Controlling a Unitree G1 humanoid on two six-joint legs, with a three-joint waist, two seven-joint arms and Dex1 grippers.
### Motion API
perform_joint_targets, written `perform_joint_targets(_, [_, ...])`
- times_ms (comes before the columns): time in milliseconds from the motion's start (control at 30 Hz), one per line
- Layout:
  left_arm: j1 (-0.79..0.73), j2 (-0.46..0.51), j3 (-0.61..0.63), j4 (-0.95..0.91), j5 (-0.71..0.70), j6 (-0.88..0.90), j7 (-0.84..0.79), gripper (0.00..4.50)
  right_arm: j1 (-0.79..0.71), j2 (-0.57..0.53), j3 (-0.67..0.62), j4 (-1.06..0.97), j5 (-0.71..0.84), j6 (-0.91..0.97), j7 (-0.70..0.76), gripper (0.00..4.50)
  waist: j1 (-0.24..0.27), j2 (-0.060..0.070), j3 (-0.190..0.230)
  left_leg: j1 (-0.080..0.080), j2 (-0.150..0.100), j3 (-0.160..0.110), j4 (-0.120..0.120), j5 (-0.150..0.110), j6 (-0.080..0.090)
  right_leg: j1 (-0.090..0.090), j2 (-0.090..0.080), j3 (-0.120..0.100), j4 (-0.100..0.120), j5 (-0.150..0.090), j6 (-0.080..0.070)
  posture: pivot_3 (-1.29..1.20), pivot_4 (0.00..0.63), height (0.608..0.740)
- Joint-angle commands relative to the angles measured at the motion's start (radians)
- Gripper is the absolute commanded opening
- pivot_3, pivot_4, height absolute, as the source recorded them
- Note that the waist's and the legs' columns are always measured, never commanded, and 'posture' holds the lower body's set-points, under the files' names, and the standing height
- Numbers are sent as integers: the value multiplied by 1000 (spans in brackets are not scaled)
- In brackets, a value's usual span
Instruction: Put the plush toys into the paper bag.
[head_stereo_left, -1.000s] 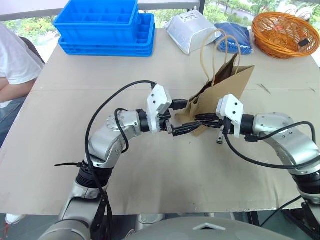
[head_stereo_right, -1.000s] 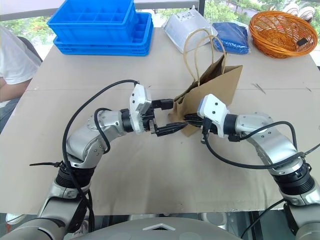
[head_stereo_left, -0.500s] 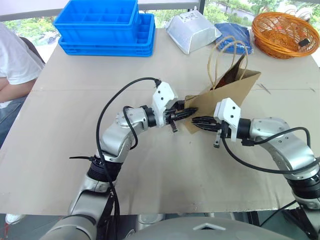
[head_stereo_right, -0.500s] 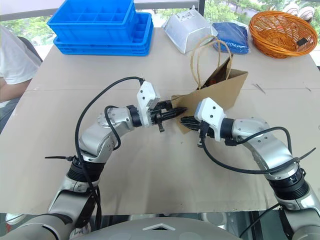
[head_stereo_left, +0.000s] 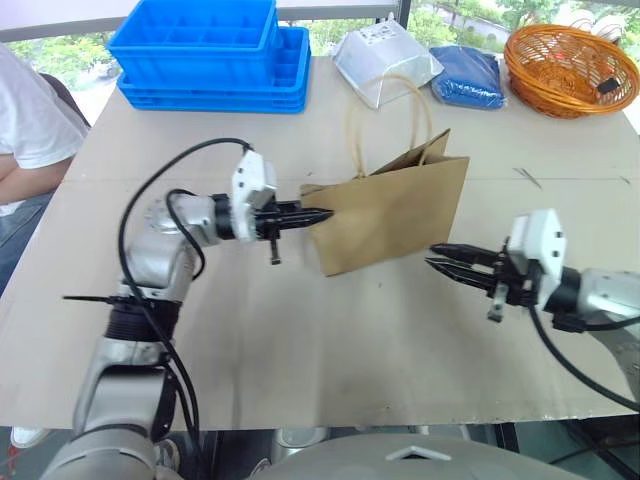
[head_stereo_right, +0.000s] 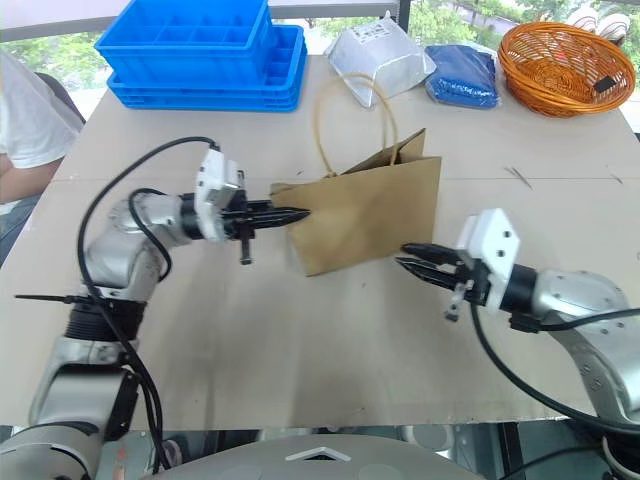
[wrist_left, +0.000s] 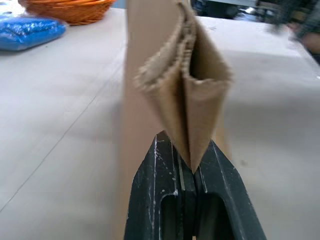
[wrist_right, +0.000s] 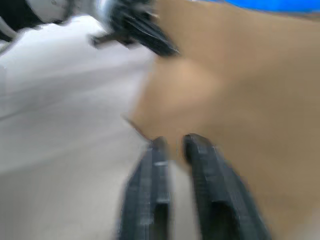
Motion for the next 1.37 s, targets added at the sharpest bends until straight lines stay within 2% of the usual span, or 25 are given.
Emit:
perform_joint_targets(33, [-53, 26, 7, 61, -4, -92, -142, 0, 91, -28, -120, -63, 39, 5, -6, 2235, 2, 0, 0, -1, 0, 0, 0, 0, 0, 0, 0, -1, 0, 0, 0, 0, 150, 740])
perform_joint_targets(167, [-78, 28, -13, 109, 7, -145, -234, 0, 157, -26, -148, -81, 40, -9, -21, 4285, -4, 0, 0, 0, 0, 0, 0, 0, 0, 0, 0, 1, -1, 0, 0, 0, 150, 740])
perform_joint_targets(200, [-91, 24, -19, 121, 14, -167, -251, 0, 178, -25, -160, -91, 55, -8, -15, 4401, -4, 0, 0, 0, 0, 1, 0, 0, 0, 0, 0, 2, -1, 0, 0, 0, 150, 740])
perform_joint_targets(467, [-157, -26, -38, 271, 86, -270, -248, 0, 288, -14, -197, -113, 45, -100, 23, 4401, -2, 0, 0, 0, -1, 1, 0, 0, 0, 0, 1, 2, -1, 0, 0, 0, 150, 740])
perform_joint_targets(600, [-153, -17, -18, 277, 63, -199, -243, 1193, 297, -24, -204, -126, 53, -108, 5, 4500, -6, 0, 0, 0, 0, 1, 0, 0, 0, 0, 2, 2, 0, 0, 0, 0, 150, 740])
perform_joint_targets(733, [-96, 21, 44, 150, 5, -55, -167, 3076, 334, -28, -249, -133, 59, -119, 12, 4500, -8, 0, 0, 0, 1, 1, 0, 0, 0, 0, 2, 2, 0, 0, 0, 0, 150, 740])
perform_joint_targets(833, [26, 69, 121, -12, -43, 62, -70, 4452, 392, -20, -306, -137, 54, -144, 36, 4500, -13, 0, 0, 0, 3, 1, 0, 0, 1, 0, 1, 2, 0, 0, 0, 0, 150, 740])
perform_joint_targets(1000, [275, 141, 291, -275, -159, 287, 100, 4452, 503, -5, -435, -84, 21, -222, 113, 4500, -15, 0, 0, 1, 3, 0, 0, -1, 1, 0, 0, 3, 0, 0, 1, 0, 150, 740])
perform_joint_targets(1200, [587, 179, 486, -376, -174, 332, 158, 4452, 599, 13, -551, 70, -31, -348, 248, 4500, -13, 0, -1, 2, 3, 1, 0, -1, 1, 0, 0, 3, 0, -3, 4, 0, 150, 740])
perform_joint_targets(1267, [681, 182, 512, -382, -159, 316, 141, 4452, 602, 5, -565, 132, -42, -380, 287, 4500, -15, 0, -1, 3, 3, 3, -1, -1, 1, 1, 0, 4, 0, -3, 3, 0, 150, 740])
perform_joint_targets(1367, [724, 179, 518, -394, -186, 325, 129, 4452, 586, -11, -553, 190, -61, -412, 319, 4500, -6, 0, -1, 3, 4, 5, -1, -1, 1, 0, 0, 4, 0, -5, 1, 0, 150, 740])
